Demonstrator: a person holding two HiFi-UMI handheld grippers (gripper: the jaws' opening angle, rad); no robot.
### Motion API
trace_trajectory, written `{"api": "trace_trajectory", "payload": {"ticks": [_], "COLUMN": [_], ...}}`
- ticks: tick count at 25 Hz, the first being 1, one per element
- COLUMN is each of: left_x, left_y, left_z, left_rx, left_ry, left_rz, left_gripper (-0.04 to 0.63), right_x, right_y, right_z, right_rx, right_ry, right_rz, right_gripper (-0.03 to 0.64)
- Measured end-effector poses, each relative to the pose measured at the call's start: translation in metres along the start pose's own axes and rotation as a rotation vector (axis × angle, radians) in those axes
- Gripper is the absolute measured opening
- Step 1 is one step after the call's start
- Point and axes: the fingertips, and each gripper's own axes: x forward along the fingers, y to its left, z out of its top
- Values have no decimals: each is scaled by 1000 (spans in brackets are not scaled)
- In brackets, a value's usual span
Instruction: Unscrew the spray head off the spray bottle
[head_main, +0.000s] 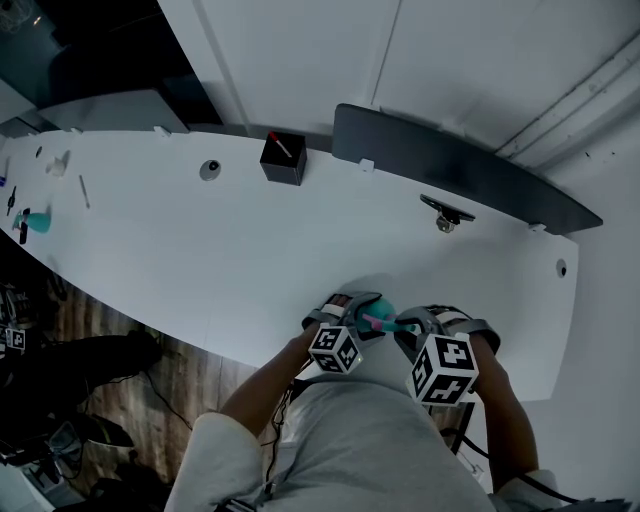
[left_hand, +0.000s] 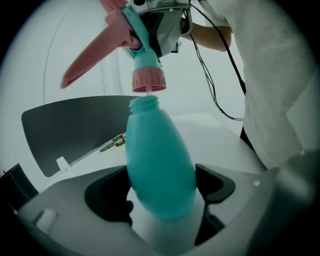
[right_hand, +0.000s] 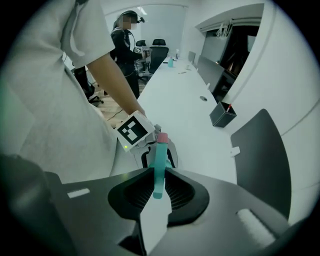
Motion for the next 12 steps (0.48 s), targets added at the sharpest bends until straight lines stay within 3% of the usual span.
{"api": "trace_trajectory", "payload": {"ticks": [5, 12], "left_x": [-3, -29], "left_y": [4, 34], "left_z": [1, 3], "left_rx": [-82, -179], "left_ry": [9, 26], "left_rz": [61, 235], "left_gripper": [402, 400], "right_x": [-13, -73], "right_y": [-3, -12], "right_z": [0, -6], "right_rx": [106, 322], "right_ry": [-115, -481], "right_rz": [-3, -55], "right_gripper": [70, 71]}}
